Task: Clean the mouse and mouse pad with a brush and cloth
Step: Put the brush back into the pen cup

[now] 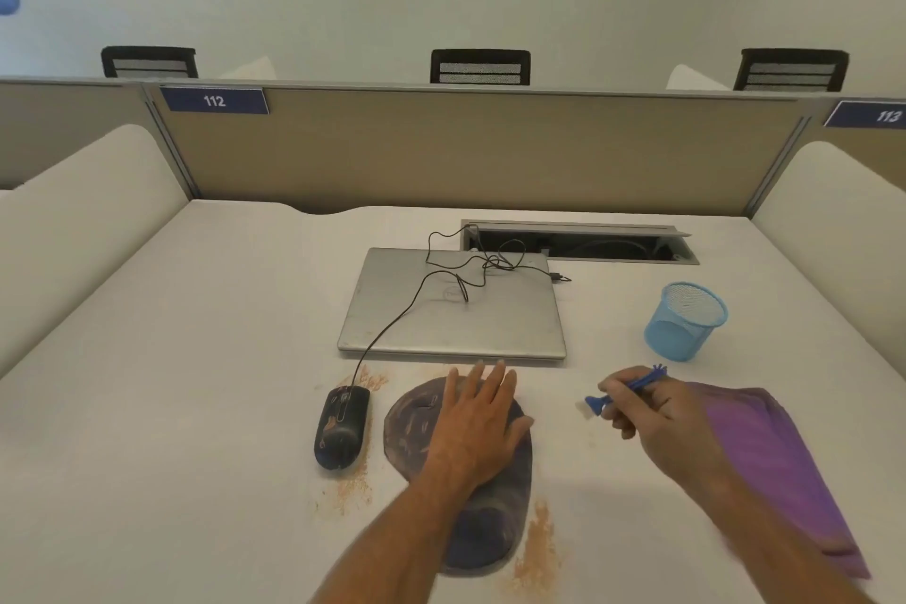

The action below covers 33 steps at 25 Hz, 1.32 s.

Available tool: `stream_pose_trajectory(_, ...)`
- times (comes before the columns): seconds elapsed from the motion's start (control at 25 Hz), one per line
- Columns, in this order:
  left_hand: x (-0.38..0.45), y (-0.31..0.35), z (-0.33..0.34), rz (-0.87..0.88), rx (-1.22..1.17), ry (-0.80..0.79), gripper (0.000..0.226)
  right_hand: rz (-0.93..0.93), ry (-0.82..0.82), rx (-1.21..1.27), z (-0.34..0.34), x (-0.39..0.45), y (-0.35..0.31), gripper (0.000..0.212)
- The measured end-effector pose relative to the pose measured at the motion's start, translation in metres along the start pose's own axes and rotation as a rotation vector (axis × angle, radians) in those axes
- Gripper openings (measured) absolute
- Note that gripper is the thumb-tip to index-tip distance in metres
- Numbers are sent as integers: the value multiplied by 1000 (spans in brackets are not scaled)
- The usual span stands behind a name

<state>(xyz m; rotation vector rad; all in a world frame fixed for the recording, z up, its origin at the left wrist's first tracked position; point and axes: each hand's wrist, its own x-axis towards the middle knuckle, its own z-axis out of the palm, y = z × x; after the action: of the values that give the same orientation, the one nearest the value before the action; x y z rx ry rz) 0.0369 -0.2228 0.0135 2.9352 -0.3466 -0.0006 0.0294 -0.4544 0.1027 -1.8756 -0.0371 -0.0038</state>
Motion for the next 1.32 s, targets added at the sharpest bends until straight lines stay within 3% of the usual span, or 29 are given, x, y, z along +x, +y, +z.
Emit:
stream_pose_trajectory(0.12, 28, 36, 0, 136, -13, 13, 70, -72, 228, -198, -46, 35, -13, 18)
stream_pose_trajectory(0.24, 53, 68, 5, 198, -17, -11, 70, -82, 319, -391, -90, 78, -21, 17)
stream_pose_trajectory(0.48, 88, 102, 31, 267, -6, -147, 73, 33, 232, -650, -136, 144, -4, 17)
stream_pose_trajectory(0.64, 94, 101, 46, 268, -25, -125, 78, 138, 153, -741, -144, 172, 18, 11)
stream_pose_trajectory(1.08, 94, 98, 46, 263, -66, -131, 80, 187, -44, -858, -136, 199, 34, 3)
stream_pose_trajectory(1.32, 95, 98, 47, 266, -52, -118, 77, 157, 147, -795, -142, 192, 35, 38)
